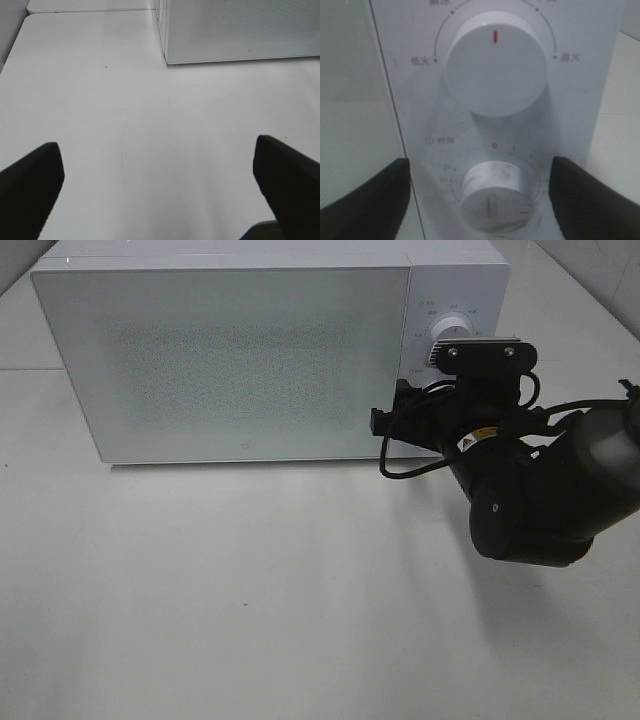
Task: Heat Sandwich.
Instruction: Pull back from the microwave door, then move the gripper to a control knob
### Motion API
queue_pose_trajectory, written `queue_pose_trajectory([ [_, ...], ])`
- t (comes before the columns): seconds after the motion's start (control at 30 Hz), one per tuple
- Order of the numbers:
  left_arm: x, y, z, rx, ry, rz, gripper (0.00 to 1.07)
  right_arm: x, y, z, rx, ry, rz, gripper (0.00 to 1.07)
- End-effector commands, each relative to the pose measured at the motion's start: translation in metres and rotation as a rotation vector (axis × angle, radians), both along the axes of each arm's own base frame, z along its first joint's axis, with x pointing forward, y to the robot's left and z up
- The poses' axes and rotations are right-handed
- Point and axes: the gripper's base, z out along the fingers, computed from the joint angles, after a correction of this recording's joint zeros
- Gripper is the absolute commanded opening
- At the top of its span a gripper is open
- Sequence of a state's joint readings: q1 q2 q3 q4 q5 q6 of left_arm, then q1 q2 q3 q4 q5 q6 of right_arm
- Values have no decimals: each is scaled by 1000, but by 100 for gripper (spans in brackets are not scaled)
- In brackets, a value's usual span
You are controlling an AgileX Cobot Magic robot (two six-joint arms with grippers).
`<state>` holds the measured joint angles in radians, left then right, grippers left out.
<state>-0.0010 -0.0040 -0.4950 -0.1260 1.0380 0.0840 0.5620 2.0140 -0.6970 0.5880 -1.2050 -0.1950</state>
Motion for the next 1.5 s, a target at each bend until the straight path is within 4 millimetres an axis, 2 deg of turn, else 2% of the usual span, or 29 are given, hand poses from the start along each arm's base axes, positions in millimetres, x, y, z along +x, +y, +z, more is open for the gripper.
queue_pose_trajectory([
  [0.03,-4,0,-1,-11,-27,2,98,4,-2,-2,4,4,-7,74],
  [0.33,-4,0,-1,-11,-27,2,98,7,0,-2,7,-8,-9,73],
  [0.47,-4,0,-1,-11,-27,2,98,7,0,-3,7,2,-8,69],
  [0.57,-4,0,-1,-11,-27,2,98,7,0,-3,7,4,-8,53],
  [0.6,-4,0,-1,-11,-27,2,98,7,0,-3,7,4,-8,53],
  [0.63,-4,0,-1,-11,-27,2,98,7,0,-3,7,5,-7,49],
  [0.67,-4,0,-1,-11,-27,2,98,7,0,-4,7,12,-6,36],
  [0.73,-4,0,-1,-11,-27,2,98,7,0,-5,5,22,-4,22],
  [0.77,-4,0,-1,-11,-27,2,98,7,0,-5,4,23,-3,16],
  [0.8,-4,0,-1,-11,-27,2,98,7,0,-5,4,23,-3,16],
  [0.9,-4,0,-1,-11,-27,2,98,7,0,-5,1,24,-3,1],
  [1.5,-4,0,-1,-11,-27,2,98,6,0,-6,43,38,-12,0],
])
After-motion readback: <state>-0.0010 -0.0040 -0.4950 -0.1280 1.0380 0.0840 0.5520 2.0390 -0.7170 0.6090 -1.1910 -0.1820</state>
